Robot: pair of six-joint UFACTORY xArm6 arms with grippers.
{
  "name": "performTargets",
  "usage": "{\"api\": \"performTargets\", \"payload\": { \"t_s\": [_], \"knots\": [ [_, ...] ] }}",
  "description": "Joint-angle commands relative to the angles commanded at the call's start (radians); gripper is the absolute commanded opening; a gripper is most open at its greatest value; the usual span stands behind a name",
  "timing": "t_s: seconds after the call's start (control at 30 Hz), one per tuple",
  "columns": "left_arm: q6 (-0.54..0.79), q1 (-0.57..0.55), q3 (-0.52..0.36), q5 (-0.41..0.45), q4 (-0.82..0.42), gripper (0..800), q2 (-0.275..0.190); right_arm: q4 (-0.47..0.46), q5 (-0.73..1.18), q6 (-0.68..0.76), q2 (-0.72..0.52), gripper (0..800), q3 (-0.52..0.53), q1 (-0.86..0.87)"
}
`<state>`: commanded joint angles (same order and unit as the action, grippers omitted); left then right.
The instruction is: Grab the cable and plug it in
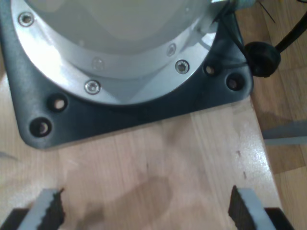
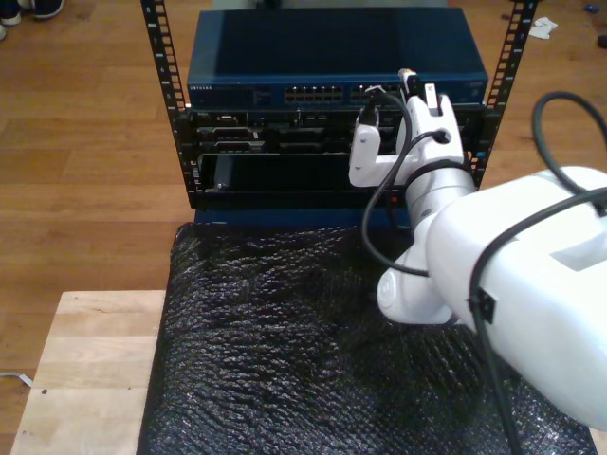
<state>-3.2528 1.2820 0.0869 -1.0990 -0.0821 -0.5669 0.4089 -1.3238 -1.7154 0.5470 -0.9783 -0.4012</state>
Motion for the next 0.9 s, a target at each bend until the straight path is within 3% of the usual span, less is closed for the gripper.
{"api": "performTargets", "payload": {
  "t_s": [0.23, 0.9],
  "knots": [
    [0.0, 0.0, 0.0, 0.0, 0.0, 800, 0.0, 0.051, -0.028, 0.002, 0.046, 0, -0.034, -0.023],
    [0.0, 0.0, 0.0, 0.0, 0.0, 799, 0.0, 0.043, -0.072, 0.005, 0.13, 0, -0.06, 0.015]
  ]
}}
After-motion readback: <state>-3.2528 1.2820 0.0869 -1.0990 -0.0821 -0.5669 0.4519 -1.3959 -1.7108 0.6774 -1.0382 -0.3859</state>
